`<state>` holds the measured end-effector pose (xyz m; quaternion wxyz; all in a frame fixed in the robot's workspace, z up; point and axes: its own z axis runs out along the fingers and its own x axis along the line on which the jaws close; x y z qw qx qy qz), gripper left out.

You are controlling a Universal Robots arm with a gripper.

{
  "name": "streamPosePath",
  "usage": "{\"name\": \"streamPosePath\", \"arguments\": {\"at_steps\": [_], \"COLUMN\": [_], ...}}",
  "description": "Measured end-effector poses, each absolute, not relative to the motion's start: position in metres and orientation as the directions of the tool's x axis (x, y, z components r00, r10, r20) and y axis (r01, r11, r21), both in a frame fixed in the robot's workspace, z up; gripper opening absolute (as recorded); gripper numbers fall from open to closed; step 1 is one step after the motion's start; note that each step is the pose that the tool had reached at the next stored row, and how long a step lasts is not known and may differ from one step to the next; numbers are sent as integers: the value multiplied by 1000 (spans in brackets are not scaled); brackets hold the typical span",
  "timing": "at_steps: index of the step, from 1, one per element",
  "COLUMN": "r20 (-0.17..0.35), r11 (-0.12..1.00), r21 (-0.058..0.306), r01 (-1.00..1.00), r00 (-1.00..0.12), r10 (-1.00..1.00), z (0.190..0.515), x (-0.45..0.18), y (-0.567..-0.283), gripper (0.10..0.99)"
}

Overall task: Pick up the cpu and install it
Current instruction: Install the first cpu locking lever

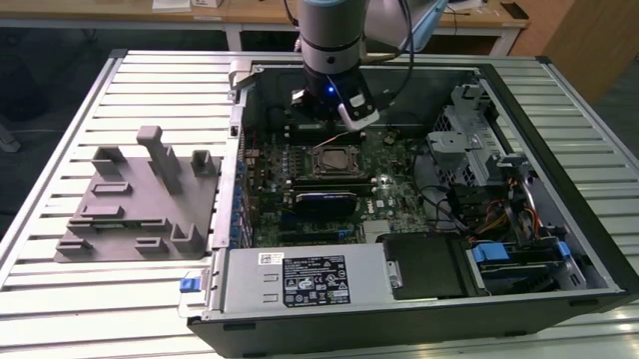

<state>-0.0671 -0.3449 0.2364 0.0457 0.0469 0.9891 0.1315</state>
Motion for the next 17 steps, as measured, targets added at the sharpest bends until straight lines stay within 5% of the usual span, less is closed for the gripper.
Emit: {"name": "streamPosePath", "arguments": {"at_steps": [17], "r20": [-87], "r11": [955], "r21": [242], "r01": [169], "r00": [-977], "r10": [195], "z": [221], "x": [-59], "y": [-345], "gripper": [106]}}
